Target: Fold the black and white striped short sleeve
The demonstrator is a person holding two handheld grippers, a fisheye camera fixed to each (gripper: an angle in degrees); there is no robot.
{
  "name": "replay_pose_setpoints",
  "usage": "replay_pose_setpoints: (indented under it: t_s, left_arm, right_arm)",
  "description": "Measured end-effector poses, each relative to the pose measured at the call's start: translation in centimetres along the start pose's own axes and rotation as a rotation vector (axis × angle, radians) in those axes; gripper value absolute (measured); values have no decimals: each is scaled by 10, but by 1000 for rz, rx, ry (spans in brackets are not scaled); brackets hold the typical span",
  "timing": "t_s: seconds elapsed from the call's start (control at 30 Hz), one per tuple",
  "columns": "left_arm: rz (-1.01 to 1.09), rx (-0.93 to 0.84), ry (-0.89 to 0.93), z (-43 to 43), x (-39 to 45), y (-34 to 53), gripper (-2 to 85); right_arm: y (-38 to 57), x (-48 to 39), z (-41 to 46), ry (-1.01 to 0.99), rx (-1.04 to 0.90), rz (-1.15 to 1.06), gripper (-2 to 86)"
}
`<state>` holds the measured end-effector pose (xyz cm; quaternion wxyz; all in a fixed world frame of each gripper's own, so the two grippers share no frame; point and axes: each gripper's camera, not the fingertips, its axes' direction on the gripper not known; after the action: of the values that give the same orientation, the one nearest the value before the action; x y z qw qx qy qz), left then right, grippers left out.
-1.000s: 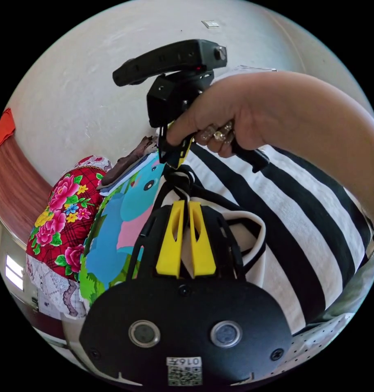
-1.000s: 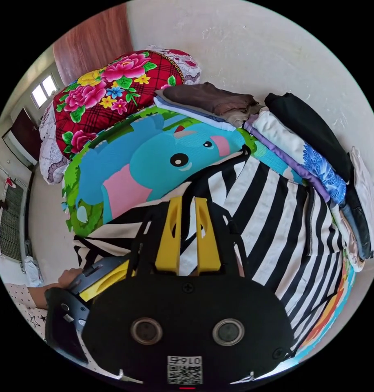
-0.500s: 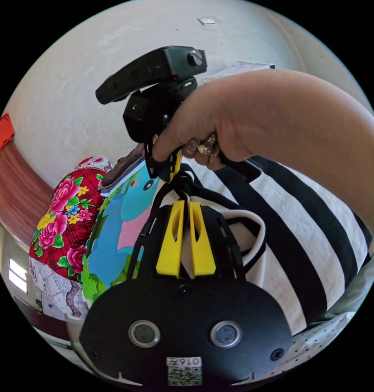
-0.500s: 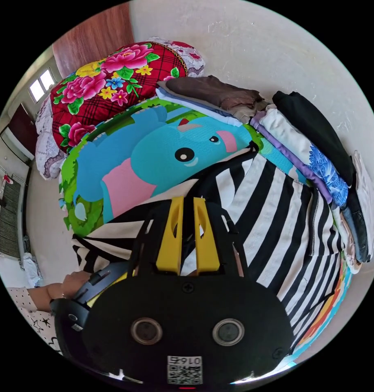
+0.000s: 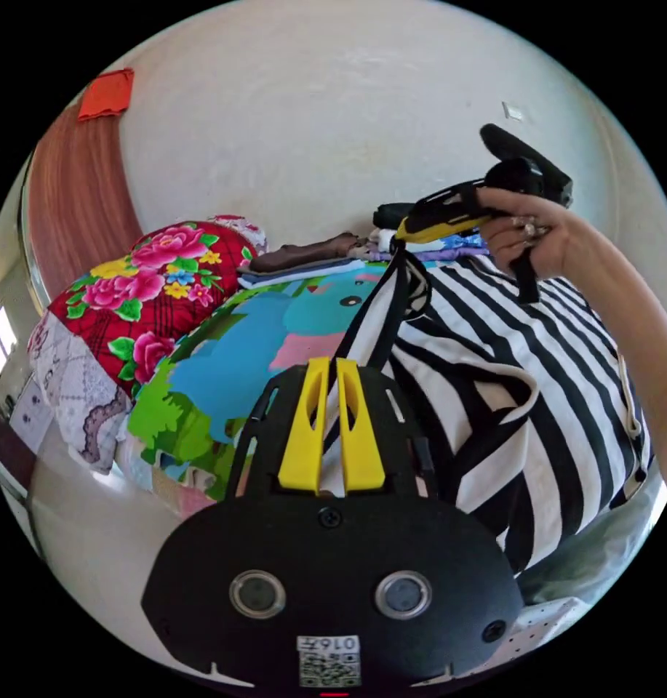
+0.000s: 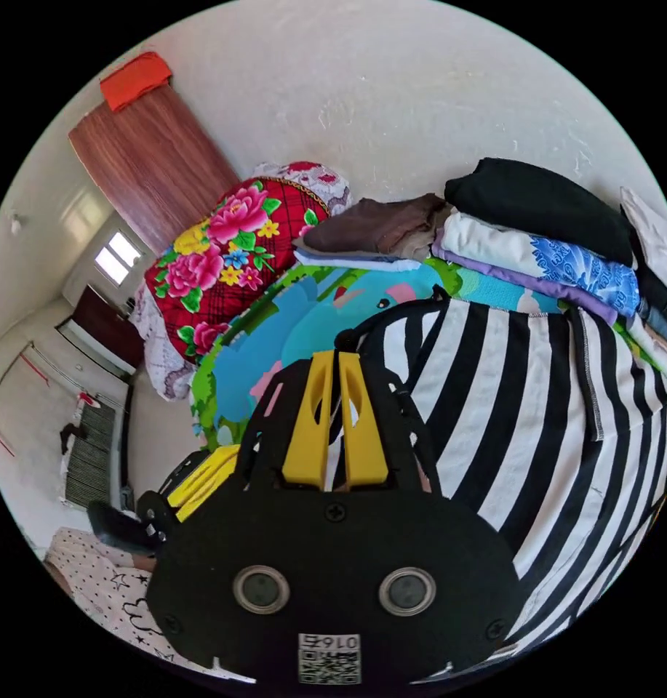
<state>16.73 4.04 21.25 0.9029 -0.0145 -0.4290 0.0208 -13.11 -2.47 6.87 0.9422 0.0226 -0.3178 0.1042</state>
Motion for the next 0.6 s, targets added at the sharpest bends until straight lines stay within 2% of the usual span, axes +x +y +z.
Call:
replay_pose_setpoints:
  t_s: [0.17,0.27,0.5,0.6]
  left_arm:
    - [-215,-78,179,0,-116,40,49]
    - [-257,-107,147,-1,-157,62,35]
    - [-356,-101,230,-13,-226,97,-3]
    - [-342,-135,278,-12,-245,104,-2]
  right_arm:
    - [-40,-6,33,-90,-12,1,3]
    - [-70,-20,72,-107,-49,8,4]
    - [-114,-43,187,123,-265,-10,25]
    - [-119,-51,199,171,-246,-29,53]
